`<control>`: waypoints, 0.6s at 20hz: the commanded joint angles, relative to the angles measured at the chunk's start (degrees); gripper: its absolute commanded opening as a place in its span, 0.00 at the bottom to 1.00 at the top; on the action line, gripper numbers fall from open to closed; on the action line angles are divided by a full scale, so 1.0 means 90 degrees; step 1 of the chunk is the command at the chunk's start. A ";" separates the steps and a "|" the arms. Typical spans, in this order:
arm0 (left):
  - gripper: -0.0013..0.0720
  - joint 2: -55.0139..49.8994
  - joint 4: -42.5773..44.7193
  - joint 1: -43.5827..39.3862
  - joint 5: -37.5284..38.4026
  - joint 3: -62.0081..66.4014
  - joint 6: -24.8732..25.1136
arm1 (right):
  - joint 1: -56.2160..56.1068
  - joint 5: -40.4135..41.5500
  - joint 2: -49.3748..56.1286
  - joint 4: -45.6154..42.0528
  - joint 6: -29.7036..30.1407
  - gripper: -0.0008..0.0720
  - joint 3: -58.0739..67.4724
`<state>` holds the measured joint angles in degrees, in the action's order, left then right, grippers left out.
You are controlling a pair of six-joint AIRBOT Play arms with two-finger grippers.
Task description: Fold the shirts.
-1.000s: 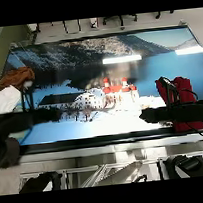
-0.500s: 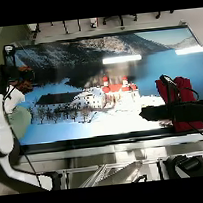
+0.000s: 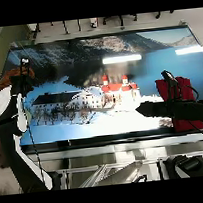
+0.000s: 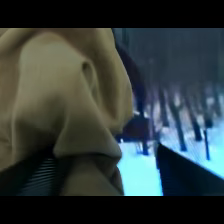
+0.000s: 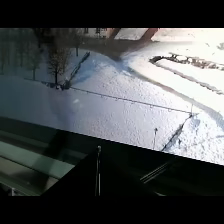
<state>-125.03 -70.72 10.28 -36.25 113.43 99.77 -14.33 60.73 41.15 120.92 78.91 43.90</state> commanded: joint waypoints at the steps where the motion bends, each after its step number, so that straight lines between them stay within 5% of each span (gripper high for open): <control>1: 0.27 -0.0112 0.0063 0.0158 0.0148 -0.0039 -0.0046 | -0.0005 -0.0066 -0.0005 0.0097 0.0000 0.04 0.0000; 2: 0.03 -0.0112 0.0073 0.0155 -0.0367 0.0068 -0.0049 | -0.0005 -0.0066 -0.0005 0.0095 0.0012 0.04 0.0000; 7: 0.03 0.0289 0.0068 -0.0010 -0.2089 0.0848 -0.0440 | -0.0005 -0.0068 -0.0007 0.0095 0.0095 0.04 0.0000; 12: 0.03 0.2438 -0.0221 -0.1212 -0.2832 0.0148 -0.0401 | -0.0005 -0.0197 -0.0005 0.0095 0.0092 0.04 0.0000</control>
<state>-112.51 -70.59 4.89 -54.98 116.92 96.44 -14.33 60.01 41.15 121.80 79.75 43.90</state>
